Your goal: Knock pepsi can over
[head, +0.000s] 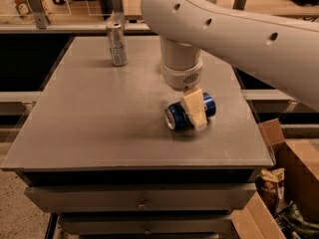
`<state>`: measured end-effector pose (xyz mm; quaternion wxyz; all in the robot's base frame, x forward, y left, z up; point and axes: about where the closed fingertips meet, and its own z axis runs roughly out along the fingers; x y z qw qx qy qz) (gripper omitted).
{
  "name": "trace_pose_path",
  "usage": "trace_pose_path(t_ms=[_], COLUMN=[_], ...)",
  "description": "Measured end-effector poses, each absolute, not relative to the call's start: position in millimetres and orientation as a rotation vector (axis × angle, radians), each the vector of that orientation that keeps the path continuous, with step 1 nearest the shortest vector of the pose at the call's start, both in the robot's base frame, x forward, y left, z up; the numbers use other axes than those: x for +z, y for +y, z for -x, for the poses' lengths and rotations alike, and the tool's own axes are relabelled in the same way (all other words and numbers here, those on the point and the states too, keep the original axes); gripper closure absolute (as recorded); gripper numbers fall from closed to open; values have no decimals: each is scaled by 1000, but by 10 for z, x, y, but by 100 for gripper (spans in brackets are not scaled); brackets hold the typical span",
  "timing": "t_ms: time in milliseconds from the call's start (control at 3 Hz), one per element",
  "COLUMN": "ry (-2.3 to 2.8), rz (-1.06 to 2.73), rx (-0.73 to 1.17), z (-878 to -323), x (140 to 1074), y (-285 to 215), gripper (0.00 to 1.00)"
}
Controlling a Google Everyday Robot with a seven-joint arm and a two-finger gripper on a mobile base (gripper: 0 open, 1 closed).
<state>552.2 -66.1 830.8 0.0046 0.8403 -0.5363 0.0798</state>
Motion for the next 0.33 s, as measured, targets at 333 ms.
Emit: trace_pose_path(t_ms=[333], ry=[-1680], rz=[-2632], rx=[250], z=[-5522], x=[8308], y=[-661], gripper=[0])
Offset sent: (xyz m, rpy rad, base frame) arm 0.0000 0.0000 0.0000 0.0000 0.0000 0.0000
